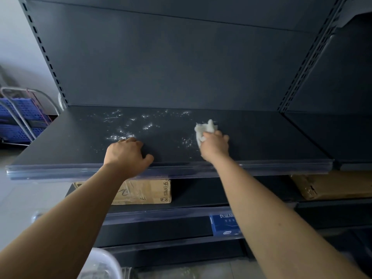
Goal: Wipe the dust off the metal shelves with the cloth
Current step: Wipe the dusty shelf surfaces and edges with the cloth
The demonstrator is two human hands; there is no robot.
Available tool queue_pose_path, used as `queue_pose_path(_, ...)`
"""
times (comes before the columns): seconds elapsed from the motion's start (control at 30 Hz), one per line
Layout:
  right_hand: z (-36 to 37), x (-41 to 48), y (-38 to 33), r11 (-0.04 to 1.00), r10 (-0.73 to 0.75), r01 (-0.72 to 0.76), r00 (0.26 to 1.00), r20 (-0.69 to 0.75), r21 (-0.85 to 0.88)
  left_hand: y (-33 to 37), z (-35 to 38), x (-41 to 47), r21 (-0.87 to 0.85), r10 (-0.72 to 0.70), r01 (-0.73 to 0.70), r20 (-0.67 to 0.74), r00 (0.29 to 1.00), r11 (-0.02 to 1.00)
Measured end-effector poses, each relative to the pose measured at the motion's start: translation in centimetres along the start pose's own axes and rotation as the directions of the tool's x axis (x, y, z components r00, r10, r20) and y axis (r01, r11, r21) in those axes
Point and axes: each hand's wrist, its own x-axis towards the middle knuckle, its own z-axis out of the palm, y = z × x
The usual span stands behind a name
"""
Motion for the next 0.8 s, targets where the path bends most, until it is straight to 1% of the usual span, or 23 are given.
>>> queue_pose_path(0.1, 1.2, -1.1, -4.4, 0.989, -0.131, 0.126, 0.989, 0.063, 0.08, 0.0, 0.1, -0.2, 0.015, 0.003, -0.003, -0.005, 1.0, 1.0)
queue_pose_path(0.17, 1.0, -1.6, -6.1, 0.958, -0.179, 0.155, 0.981, 0.08, 0.24, -0.1, -0.1, -0.2, 0.027, 0.017, -0.017, -0.004, 1.0, 0.999)
queue_pose_path(0.23, 0.0, -1.4, -6.2, 0.921, -0.189, 0.168, 0.982, 0.026, 0.353, -0.4, -0.2, 0.2, 0.013, 0.017, -0.017, -0.007, 1.0, 1.0)
queue_pose_path(0.27, -0.8, -0.9, -5.6, 0.916, -0.178, 0.172, 0.984, -0.017, 0.362, -0.6, -0.3, 0.4, -0.008, 0.004, -0.004, -0.011, 1.0, 1.0)
queue_pose_path(0.33, -2.3, 1.1, -3.4, 0.932, -0.119, 0.15, 0.986, -0.114, 0.331, -0.9, -0.3, 1.1, -0.034, -0.027, 0.026, -0.019, 0.999, 0.999)
queue_pose_path(0.4, -3.6, 3.9, -0.1, 0.962, -0.005, 0.052, 0.985, -0.172, 0.269, -1.1, 0.0, 1.9, -0.045, -0.052, 0.051, -0.016, 0.999, 0.998)
queue_pose_path(0.47, -3.9, 6.4, 3.1, 0.968, 0.16, -0.126, 0.976, -0.145, 0.218, -1.1, 0.3, 2.8, -0.075, -0.087, 0.089, 0.023, 0.996, 0.993)
queue_pose_path(0.5, -3.6, 7.4, 4.5, 0.952, 0.241, -0.21, 0.962, -0.128, 0.222, -1.1, 0.4, 3.2, -0.093, -0.103, 0.108, 0.051, 0.993, 0.99)
queue_pose_path(0.57, -2.5, 8.3, 5.9, 0.917, 0.34, -0.305, 0.935, -0.1, 0.257, -1.0, 0.6, 3.8, -0.105, -0.124, 0.132, 0.079, 0.989, 0.986)
queue_pose_path(0.6, -1.8, 8.7, 6.0, 0.923, 0.327, -0.296, 0.94, -0.097, 0.246, -1.0, 0.8, 4.0, -0.096, -0.128, 0.134, 0.07, 0.989, 0.986)
queue_pose_path(0.7, 0.2, 9.7, 3.7, 0.982, 0.177, -0.174, 0.983, -0.044, 0.066, -0.9, 0.8, 4.2, -0.067, -0.134, 0.136, 0.036, 0.99, 0.988)
queue_pose_path(0.8, 2.2, 9.5, -1.2, 1.0, -0.014, 0.014, 0.999, 0.032, -0.01, -0.7, 0.8, 4.2, -0.068, -0.148, 0.15, 0.03, 0.988, 0.986)
